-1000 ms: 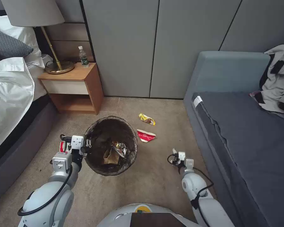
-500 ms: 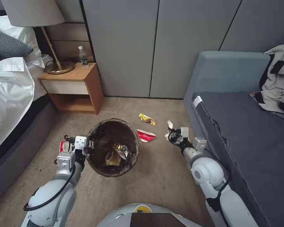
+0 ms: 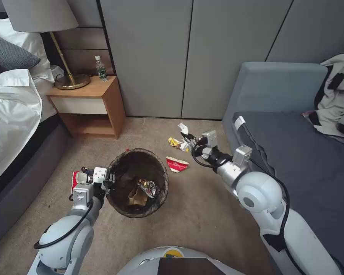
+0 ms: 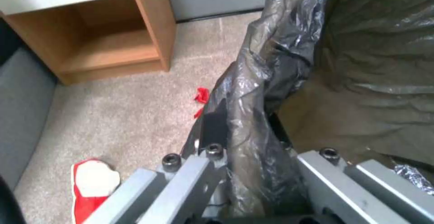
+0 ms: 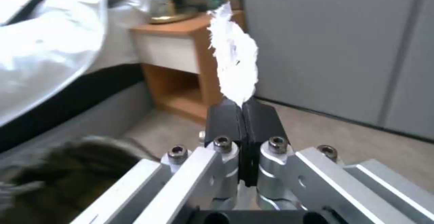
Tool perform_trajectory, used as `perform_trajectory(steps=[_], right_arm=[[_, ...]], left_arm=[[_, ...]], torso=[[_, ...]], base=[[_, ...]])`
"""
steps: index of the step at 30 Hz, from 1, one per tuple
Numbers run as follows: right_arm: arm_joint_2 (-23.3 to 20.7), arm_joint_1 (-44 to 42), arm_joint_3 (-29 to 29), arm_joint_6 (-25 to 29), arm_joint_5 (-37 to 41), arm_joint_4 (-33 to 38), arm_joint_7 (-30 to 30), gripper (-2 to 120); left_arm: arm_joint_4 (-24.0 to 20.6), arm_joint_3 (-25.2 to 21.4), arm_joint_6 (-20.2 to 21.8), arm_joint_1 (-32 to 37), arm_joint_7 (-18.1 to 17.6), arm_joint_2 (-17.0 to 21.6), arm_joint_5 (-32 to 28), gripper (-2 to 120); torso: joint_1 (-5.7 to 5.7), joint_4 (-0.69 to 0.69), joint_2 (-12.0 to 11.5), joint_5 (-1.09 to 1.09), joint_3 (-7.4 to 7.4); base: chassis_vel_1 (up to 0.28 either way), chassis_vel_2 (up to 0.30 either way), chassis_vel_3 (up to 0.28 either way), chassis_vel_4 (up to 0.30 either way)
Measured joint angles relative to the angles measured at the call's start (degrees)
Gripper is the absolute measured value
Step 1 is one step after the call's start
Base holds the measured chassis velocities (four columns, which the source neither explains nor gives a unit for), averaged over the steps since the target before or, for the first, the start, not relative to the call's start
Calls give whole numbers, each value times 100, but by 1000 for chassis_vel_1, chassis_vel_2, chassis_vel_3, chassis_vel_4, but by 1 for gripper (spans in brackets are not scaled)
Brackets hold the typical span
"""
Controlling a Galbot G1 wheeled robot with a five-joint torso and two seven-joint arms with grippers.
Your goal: Pick up the trash bin, then pick up the garbage from the floor and place it into the trash bin.
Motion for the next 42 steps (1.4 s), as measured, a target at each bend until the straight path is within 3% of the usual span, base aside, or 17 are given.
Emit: perform_trajectory(steps=[13, 29, 37, 40, 42], right_arm=[[-114, 752, -1587, -160, 142, -78, -134, 0], [-52, 852, -2659, -427, 67, -332, 281, -1], [229, 945, -2941, -485, 47, -541, 649, 26], [375, 961, -2991, -488, -35, -653, 731, 41], [396, 961, -2994, -487, -49, -662, 740, 44]], left_arm=[[252, 150, 125, -152, -68, 99, -143, 2], [366, 179, 171, -293, -91, 181, -259, 2], [372, 186, 173, -303, -87, 161, -270, 2], [372, 199, 173, -305, -86, 136, -271, 2], [371, 200, 173, -305, -85, 134, -271, 2]], torso=[[0, 0, 0, -1, 0], [0, -1, 0, 0, 0], [0, -1, 0, -1, 0], [0, -1, 0, -1, 0], [0, -1, 0, -1, 0]], base=[[0, 0, 0, 0], [0, 0, 0, 0], [0, 0, 0, 0], [0, 0, 0, 0], [0, 0, 0, 0]])
